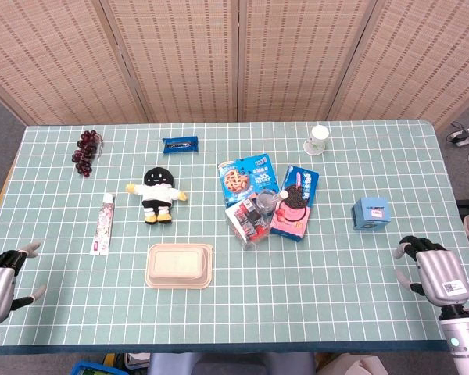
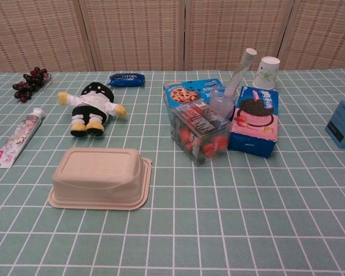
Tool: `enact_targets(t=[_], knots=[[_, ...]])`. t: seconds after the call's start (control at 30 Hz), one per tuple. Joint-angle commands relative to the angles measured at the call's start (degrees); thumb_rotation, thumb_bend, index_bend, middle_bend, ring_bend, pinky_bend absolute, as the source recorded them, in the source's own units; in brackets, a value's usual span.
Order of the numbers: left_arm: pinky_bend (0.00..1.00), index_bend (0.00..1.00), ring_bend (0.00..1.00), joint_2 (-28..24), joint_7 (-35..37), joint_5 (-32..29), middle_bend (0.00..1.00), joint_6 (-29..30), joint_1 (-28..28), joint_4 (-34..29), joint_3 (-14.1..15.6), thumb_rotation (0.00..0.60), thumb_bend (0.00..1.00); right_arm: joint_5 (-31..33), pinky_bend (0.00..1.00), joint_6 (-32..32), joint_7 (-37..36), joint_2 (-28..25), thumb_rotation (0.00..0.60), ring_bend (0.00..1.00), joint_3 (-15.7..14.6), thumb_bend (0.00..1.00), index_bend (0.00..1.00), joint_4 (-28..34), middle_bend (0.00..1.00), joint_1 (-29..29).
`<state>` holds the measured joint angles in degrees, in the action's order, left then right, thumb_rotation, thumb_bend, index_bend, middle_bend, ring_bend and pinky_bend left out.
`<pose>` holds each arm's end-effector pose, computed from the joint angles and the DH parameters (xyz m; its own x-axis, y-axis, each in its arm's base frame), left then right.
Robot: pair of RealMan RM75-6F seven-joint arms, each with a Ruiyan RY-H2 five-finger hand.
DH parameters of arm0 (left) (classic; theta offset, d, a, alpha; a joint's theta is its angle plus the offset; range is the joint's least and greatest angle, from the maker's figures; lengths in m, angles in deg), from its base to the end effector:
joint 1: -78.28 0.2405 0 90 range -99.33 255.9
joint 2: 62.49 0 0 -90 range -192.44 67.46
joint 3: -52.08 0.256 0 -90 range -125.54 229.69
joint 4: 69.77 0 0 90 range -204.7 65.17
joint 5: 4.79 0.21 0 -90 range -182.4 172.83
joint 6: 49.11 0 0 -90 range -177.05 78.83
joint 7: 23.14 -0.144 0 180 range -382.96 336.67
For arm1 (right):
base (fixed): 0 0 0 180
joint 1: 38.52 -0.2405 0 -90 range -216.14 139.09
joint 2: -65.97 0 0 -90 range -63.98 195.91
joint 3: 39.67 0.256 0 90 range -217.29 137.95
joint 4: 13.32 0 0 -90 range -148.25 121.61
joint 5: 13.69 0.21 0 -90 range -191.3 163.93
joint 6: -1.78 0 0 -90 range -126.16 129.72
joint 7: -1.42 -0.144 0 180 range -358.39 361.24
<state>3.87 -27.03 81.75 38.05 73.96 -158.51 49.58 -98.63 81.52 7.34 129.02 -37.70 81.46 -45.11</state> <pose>-0.3188 0.1774 0.1558 0.4782 -0.0261 0.8779 0.8781 -0.0054 -0.4785 -0.3072 -0.1856 0.1475 0.4671 -0.0987 0.8787 -0.8840 -0.0316 0.4663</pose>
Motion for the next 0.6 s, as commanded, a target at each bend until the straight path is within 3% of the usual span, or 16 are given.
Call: enact_targets(t=[0.03,0.27,0.5,0.6], knots=[[0.45,0.27,0.29,0.02,-0.03,0.01,0.35,0.0,-0.02,-0.04,-0.02,0.6,0.14,0.06,0.44,-0.01,-0.09,0.02,0.6,0.31,0.01,0.22,0.48,-0.08,0.35,0.02],[0.45,0.27,0.29,0.13,-0.18,0.12,0.35,-0.28,-0.25,-0.12,-0.01,0.6,0.14,0.22,0.44,0.11,-0.69,0.17,0.6,0.31,0.13,0.22,0.44,-0.5,0.35,0.09],[0.45,0.27,0.29,-0.2,0.59,0.08,0.35,-0.04,-0.29,-0.51,-0.27,0.6,0.14,-0.17,0.57,1.16,-0.98,1.2,0.6,0.32,0.64,0.22,0.16,-1.0,0.36,0.11],[0.45,0.27,0.29,-0.46,0.97,0.45,0.35,0.01,-0.27,-0.77,-0.07,0.6,0.14,-0.54,0.65,2.3,-1.01,1.9,0.6,0.38,1.04,0.22,0.07,-1.01,0.39,0.26]])
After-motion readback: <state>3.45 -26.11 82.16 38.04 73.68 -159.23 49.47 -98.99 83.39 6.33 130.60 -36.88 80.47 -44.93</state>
